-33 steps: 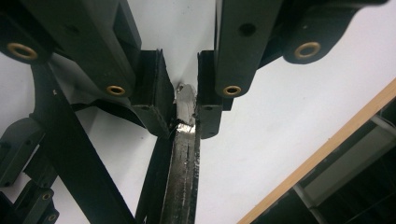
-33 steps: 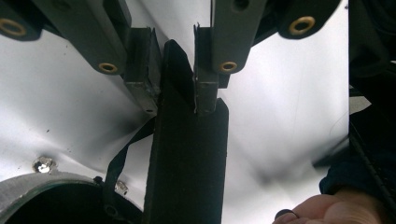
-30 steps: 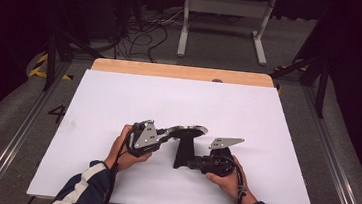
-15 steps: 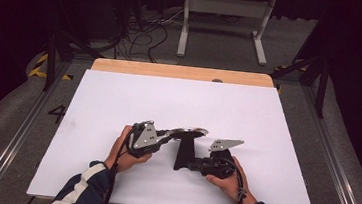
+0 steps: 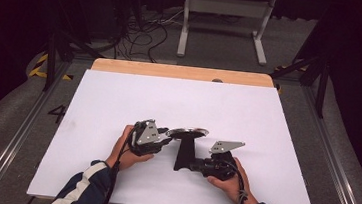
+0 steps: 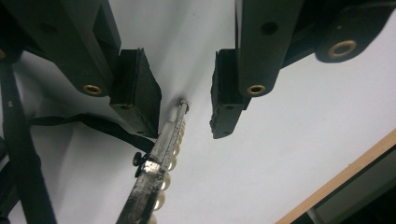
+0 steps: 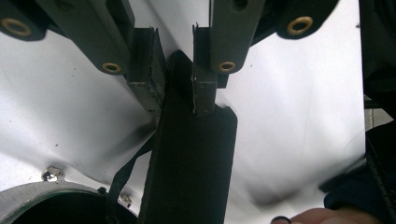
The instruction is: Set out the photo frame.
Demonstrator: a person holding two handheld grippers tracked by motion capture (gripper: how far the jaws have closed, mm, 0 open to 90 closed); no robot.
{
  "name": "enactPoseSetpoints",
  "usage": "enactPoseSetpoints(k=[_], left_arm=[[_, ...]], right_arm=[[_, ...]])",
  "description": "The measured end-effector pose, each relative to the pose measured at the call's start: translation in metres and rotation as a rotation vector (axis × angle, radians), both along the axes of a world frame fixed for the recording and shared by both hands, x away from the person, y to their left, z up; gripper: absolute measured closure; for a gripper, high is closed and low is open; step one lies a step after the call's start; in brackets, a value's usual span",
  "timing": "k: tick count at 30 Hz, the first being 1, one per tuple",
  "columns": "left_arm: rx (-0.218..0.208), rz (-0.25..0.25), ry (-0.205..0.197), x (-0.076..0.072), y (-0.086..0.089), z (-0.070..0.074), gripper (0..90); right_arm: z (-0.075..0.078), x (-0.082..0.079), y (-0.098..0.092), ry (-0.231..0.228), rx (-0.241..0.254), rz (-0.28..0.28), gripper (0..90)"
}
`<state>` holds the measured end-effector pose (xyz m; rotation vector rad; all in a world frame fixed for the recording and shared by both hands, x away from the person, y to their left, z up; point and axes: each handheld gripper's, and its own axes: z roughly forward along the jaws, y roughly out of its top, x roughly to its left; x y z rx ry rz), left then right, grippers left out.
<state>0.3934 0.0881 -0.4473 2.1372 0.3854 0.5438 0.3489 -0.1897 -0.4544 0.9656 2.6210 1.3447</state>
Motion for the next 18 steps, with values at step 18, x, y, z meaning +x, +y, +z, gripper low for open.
enactPoseSetpoints(k=[18], left_arm=[[0.005, -0.005, 0.041, 0.007, -0.006, -0.008, 62.7]], right_arm=[[0.012, -0.013, -0.006, -0.085, -0.062, -0.060, 85.8]])
